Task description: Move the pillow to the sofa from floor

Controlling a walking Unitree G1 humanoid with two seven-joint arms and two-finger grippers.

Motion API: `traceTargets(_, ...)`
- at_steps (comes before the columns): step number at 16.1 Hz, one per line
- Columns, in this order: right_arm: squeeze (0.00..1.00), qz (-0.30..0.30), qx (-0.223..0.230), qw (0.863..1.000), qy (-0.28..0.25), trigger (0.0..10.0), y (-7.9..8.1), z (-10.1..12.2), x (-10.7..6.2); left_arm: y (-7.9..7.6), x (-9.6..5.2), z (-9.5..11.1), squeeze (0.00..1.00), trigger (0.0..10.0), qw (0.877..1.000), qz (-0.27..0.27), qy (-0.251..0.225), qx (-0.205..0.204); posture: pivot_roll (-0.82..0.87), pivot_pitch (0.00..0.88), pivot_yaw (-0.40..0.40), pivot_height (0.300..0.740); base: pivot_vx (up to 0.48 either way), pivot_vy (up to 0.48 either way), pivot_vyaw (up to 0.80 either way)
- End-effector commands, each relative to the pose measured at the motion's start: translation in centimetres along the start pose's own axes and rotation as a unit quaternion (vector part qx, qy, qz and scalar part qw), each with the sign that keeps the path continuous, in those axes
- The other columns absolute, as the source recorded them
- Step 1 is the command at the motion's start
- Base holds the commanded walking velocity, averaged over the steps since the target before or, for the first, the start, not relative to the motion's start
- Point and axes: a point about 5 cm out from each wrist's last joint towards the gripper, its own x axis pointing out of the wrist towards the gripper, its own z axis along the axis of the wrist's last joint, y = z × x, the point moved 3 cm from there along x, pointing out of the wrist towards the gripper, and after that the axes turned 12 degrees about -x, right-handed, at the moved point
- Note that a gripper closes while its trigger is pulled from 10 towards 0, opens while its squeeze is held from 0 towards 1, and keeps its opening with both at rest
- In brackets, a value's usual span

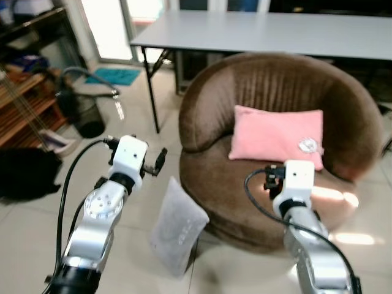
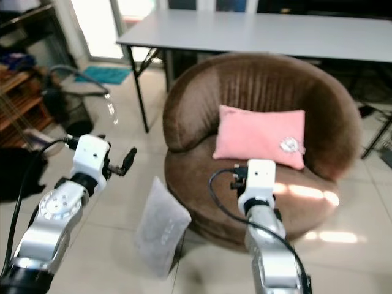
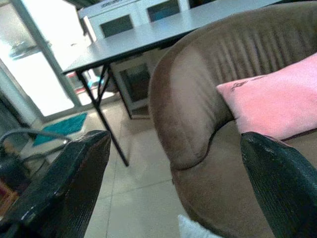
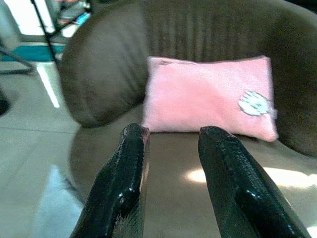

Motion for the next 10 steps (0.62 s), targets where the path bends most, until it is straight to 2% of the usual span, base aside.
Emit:
traceTargets(1,0.00,-0.006,0.003,1.000,0.007,10.0,-0.19,-0.24,0.06,-0.01,0.16,0.30,0.00,10.0,1.000,-0.003,-0.005,0.008,-0.05,0.000,0.063,0.740,0.000,0.382,-0.43)
traceTargets(10,0.00,-0.005,0.007,1.000,0.011,10.0,0.12,-0.58,0.02,0.35,0.52,0.48,0.00,10.0,1.000,-0.005,-0.008,0.017,-0.04,0.000,0.068,0.740,0.000,0.399,-0.43)
